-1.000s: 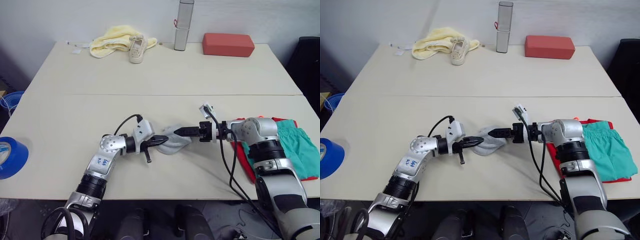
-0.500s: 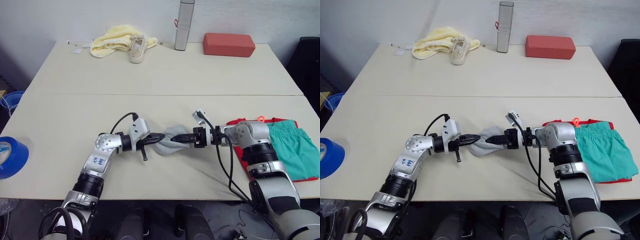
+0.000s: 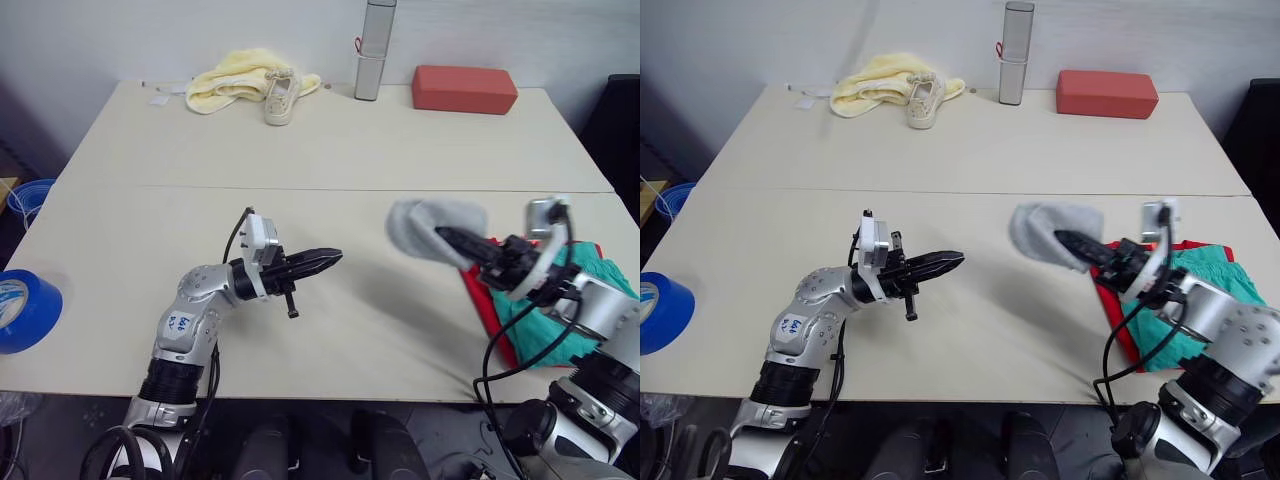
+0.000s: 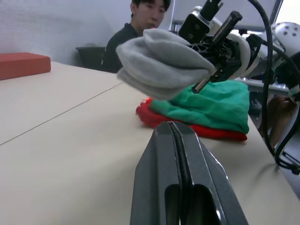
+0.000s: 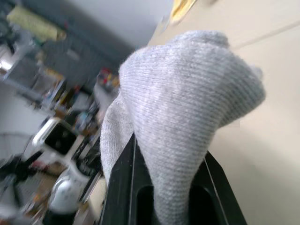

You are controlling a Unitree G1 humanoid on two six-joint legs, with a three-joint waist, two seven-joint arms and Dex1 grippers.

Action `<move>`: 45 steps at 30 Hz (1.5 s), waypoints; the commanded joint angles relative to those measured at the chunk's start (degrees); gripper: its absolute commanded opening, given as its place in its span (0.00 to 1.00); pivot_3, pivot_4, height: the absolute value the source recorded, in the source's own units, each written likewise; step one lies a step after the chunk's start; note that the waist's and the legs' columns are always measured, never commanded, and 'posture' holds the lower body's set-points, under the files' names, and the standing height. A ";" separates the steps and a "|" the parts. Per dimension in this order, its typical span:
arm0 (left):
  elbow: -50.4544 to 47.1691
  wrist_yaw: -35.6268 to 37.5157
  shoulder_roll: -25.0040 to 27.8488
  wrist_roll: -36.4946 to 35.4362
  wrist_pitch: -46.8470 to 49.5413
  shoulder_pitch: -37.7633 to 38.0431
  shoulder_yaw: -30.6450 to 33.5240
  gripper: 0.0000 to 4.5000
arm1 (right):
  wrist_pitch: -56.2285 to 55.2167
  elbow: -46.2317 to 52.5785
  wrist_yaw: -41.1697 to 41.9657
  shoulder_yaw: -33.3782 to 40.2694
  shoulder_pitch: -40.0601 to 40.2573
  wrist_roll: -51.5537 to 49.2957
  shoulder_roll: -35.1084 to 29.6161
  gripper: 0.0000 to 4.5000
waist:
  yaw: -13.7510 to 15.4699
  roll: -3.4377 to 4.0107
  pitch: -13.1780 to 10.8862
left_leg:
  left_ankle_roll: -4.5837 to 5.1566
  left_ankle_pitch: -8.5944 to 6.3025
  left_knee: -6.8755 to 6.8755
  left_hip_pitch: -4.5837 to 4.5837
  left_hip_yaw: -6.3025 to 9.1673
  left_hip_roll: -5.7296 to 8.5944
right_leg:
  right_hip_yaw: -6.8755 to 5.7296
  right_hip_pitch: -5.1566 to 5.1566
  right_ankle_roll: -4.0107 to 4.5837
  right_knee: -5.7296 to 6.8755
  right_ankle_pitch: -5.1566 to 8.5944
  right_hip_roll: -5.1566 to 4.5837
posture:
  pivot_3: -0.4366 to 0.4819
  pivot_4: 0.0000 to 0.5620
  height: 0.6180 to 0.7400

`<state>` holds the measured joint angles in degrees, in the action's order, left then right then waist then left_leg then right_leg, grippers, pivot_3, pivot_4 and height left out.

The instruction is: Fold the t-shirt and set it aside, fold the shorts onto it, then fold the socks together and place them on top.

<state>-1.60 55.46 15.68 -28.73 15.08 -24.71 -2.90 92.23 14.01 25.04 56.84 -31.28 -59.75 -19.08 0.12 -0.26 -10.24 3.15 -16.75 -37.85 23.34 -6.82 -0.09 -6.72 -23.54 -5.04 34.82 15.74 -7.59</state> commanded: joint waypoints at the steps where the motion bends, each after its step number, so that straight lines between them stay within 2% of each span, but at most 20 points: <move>1: -0.54 0.15 -2.12 -1.31 -0.08 -1.98 -1.00 0.00 | -0.53 5.12 -11.51 13.37 -1.06 -6.53 -0.21 0.01 | 0.12 0.00 0.00 | 0.02 0.01 0.00 0.01 0.00 0.00 | 0.00 0.00 0.00 -0.02 0.00 0.00 | 0.48 0.27 1.00; 4: 1.55 1.93 -3.40 -1.22 -0.24 -3.72 -1.99 0.00 | -2.90 7.25 -18.49 20.12 2.45 -10.52 -1.65 0.01 | 0.61 0.01 0.01 | 0.08 0.03 0.00 0.01 -0.03 0.02 | 0.00 0.01 0.00 -0.04 0.00 0.01 | 0.48 0.27 1.00; 8: 1.66 3.29 -3.53 -1.13 0.40 -5.07 -2.78 0.00 | -8.54 4.43 -27.49 24.58 9.59 -16.71 -2.77 0.01 | 0.59 0.02 0.01 | 0.15 0.04 0.01 -0.01 -0.11 0.01 | 0.04 0.02 0.00 -0.07 0.00 0.08 | 0.48 0.27 1.00; 12: 0.36 4.03 -3.22 -1.18 1.51 -5.56 -3.62 0.00 | -14.49 0.32 -30.94 23.96 17.92 -17.79 -4.64 0.01 | 0.57 0.05 0.02 | 0.21 0.06 0.02 -0.03 -0.18 0.01 | 0.09 0.03 0.00 -0.07 0.00 0.11 | 0.48 0.27 1.00; 16: -1.81 3.59 -2.98 -2.21 3.70 -5.43 -3.40 0.00 | -21.14 -4.89 -34.90 21.70 21.95 -16.07 -5.83 0.01 | 0.31 0.05 0.02 | 0.51 -0.05 0.02 -0.06 -0.21 0.01 | 0.17 0.04 -0.04 -0.07 -0.01 0.13 | 0.48 0.27 1.00; 17: -2.34 3.42 -2.91 -2.35 4.12 -5.31 -3.28 0.09 | -21.83 -5.86 -35.56 20.53 23.07 -15.54 -6.27 0.01 | 0.21 0.05 0.03 | 0.54 -0.06 0.02 -0.07 -0.21 0.01 | 0.17 0.04 -0.04 -0.06 -0.02 0.13 | 0.48 0.27 1.00; 19: -3.51 2.30 -2.96 -3.02 5.68 -4.92 -2.63 0.20 | -22.62 -7.34 -35.24 18.07 25.06 -16.27 -7.23 0.01 | 0.00 0.06 0.02 | 0.53 -0.05 0.02 -0.07 -0.20 0.00 | 0.18 0.04 -0.04 -0.06 -0.01 0.13 | 0.48 0.27 1.00; 29: -7.00 0.06 -2.17 -4.32 8.04 -2.95 -1.58 0.92 | -26.22 -10.35 -38.87 9.40 30.43 -29.24 -10.21 0.01 | -0.01 0.06 0.03 | 0.52 -0.04 0.03 -0.08 -0.18 -0.02 | 0.19 0.06 -0.04 -0.09 -0.01 0.13 | 0.48 0.27 1.00; 30: -7.09 -0.18 -2.26 -4.39 8.03 -2.93 -1.55 0.98 | -26.59 -10.73 -39.62 8.63 31.00 -30.70 -10.60 0.01 | -0.01 0.06 0.03 | 0.53 -0.05 0.03 -0.08 -0.18 -0.02 | 0.19 0.06 -0.05 -0.10 -0.01 0.12 | 0.48 0.27 1.00; 31: -7.14 -0.38 -2.32 -4.39 7.92 -2.92 -1.53 0.99 | -27.48 -10.82 -41.01 7.89 31.52 -30.95 -11.00 0.01 | -0.01 0.06 0.02 | 0.54 -0.05 0.03 -0.08 -0.18 -0.02 | 0.20 0.06 -0.05 -0.11 -0.01 0.12 | 0.48 0.27 1.00; 33: -7.25 -0.51 -2.29 -4.43 7.82 -2.81 -1.59 1.00 | -26.71 -12.27 -41.76 5.63 33.17 -36.00 -12.68 0.17 | 0.02 0.06 0.03 | 0.53 -0.05 0.03 -0.07 -0.18 -0.02 | 0.19 0.06 -0.05 -0.11 -0.02 0.12 | 0.48 0.27 1.00; 34: -7.29 -0.53 -2.21 -4.41 7.76 -2.76 -1.65 1.00 | -27.09 -12.18 -42.44 4.83 34.08 -35.68 -13.70 0.21 | 0.01 0.06 0.02 | 0.53 -0.05 0.03 -0.07 -0.18 -0.02 | 0.19 0.06 -0.05 -0.11 -0.01 0.12 | 0.48 0.27 1.00; 36: -7.27 -0.39 -1.97 -4.38 7.66 -2.71 -1.70 1.00 | -28.85 -11.93 -44.78 3.63 35.56 -36.54 -14.94 0.38 | 0.02 0.06 0.02 | 0.53 -0.05 0.03 -0.07 -0.18 -0.02 | 0.19 0.06 -0.05 -0.13 -0.01 0.13 | 0.48 0.27 1.00; 40: -6.59 -0.02 -0.85 -4.31 7.68 -2.57 -1.03 1.00 | -29.74 -11.51 -48.81 4.54 41.95 -50.66 -21.15 0.69 | 0.45 0.14 0.01 | 0.54 -0.06 0.04 -0.06 -0.17 -0.02 | 0.19 0.06 -0.05 -0.18 -0.01 0.12 | 0.48 0.27 1.00; 43: -6.15 0.34 -0.03 -3.80 6.88 -2.22 -0.85 1.00 | -28.69 -12.23 -48.03 5.62 46.20 -53.25 -24.34 0.93 | 1.06 0.08 -0.03 | 0.58 -0.08 0.10 -0.07 -0.17 -0.04 | 0.18 0.10 -0.06 -0.31 -0.02 0.16 | 0.48 0.27 1.00; 44: -5.91 0.35 0.10 -3.60 6.31 -2.18 -0.66 1.00 | -27.96 -12.83 -46.95 6.30 47.48 -53.25 -25.68 1.00 | 1.21 0.07 -0.03 | 0.58 -0.08 0.10 -0.06 -0.16 -0.06 | 0.19 0.11 -0.07 -0.33 -0.02 0.18 | 0.48 0.27 1.00; 45: -5.72 0.45 0.26 -3.60 6.04 -2.13 -0.55 1.00 | -27.52 -13.23 -46.17 6.85 48.59 -53.25 -26.77 1.00 | 1.27 0.09 -0.02 | 0.59 -0.09 0.10 -0.06 -0.16 -0.06 | 0.18 0.12 -0.08 -0.36 -0.03 0.19 | 0.48 0.27 1.00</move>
<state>-6.21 55.29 15.86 -31.79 22.53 -26.69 -4.33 64.04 1.08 -22.54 61.29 16.24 -111.64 -43.98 1.39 -0.17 -10.26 3.76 -16.86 -37.74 23.28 -6.99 -0.13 -6.51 -23.42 -5.15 34.43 15.69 -7.42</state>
